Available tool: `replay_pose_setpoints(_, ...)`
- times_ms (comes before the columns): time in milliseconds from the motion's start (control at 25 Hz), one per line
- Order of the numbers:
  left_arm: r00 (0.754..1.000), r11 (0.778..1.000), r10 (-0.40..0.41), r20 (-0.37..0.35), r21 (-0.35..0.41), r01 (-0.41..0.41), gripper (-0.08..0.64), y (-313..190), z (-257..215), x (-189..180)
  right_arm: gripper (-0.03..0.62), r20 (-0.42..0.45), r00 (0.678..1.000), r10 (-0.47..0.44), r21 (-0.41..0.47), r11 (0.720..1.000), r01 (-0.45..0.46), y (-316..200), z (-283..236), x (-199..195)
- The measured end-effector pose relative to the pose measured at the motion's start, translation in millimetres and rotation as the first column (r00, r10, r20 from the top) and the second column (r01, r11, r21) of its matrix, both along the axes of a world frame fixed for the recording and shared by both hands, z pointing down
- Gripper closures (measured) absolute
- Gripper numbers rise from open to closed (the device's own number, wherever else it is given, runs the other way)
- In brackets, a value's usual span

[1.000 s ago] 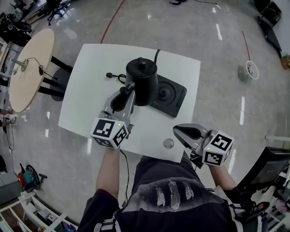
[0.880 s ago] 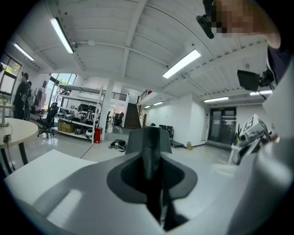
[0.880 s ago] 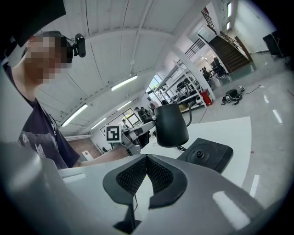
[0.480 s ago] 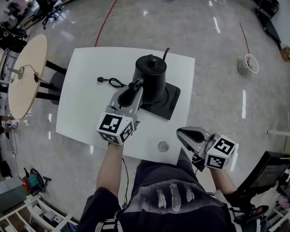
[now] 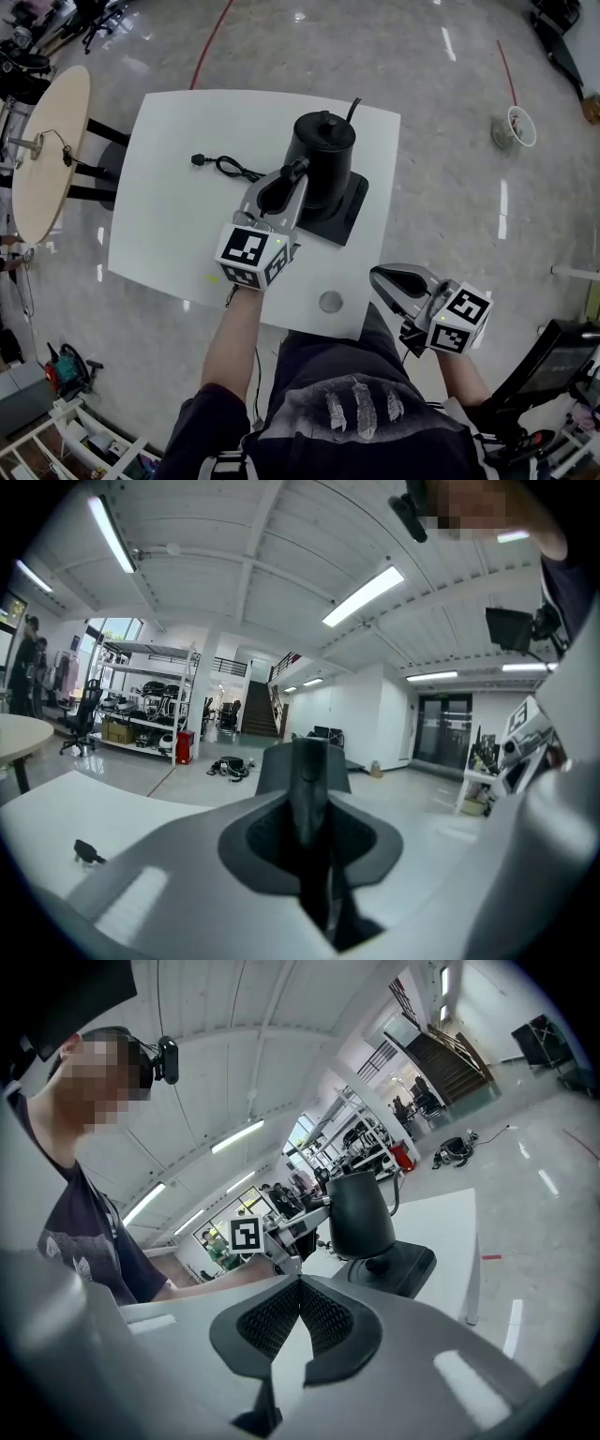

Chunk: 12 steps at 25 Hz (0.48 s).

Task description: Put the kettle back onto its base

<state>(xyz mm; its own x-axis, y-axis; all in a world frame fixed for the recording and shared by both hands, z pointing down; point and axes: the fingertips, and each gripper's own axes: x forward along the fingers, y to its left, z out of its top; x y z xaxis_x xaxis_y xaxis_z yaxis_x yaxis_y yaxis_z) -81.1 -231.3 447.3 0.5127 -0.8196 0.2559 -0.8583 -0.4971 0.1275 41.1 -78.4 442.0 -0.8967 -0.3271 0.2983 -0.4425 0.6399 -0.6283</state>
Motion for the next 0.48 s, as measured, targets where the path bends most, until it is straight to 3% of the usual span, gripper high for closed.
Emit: replay_pose_setpoints(480, 1.0, 1.0, -0.004, 0.011, 0.006, 0.004, 0.506, -8, 24, 31, 0.591, -0.015, 1.0, 0.012, -0.008, 1.0, -0.013, -15, 2, 32)
